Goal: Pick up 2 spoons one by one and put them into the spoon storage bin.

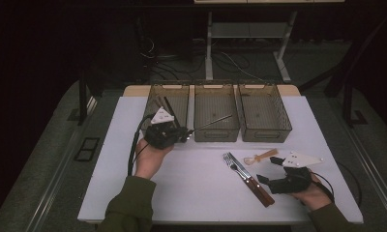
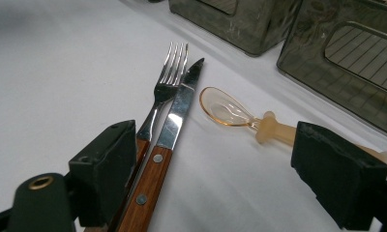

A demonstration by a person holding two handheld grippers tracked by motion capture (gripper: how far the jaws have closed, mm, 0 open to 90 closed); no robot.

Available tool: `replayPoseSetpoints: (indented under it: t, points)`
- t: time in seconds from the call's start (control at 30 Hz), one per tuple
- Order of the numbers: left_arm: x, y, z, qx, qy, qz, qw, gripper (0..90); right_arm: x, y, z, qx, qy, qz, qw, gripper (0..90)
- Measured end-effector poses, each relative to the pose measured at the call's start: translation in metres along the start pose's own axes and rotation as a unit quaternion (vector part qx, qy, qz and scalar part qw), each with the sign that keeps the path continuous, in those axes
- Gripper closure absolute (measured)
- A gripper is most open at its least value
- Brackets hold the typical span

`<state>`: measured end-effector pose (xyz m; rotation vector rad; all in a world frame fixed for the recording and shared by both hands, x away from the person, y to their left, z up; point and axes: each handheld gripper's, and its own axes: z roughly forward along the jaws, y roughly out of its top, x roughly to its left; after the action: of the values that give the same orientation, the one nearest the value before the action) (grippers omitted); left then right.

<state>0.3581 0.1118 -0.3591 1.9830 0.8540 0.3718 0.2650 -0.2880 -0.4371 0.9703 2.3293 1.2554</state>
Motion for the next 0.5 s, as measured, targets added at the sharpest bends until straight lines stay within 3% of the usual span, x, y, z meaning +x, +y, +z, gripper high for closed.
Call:
replayPoseSetpoints:
  t: [0.5]
  points:
    - [0.010, 0.034, 0.048, 0.024, 0.055, -0.013, 0.9981, 86.8, 0.000, 0.000, 0.000, -0.002, 0.001, 0.001, 1.0000, 16.6]
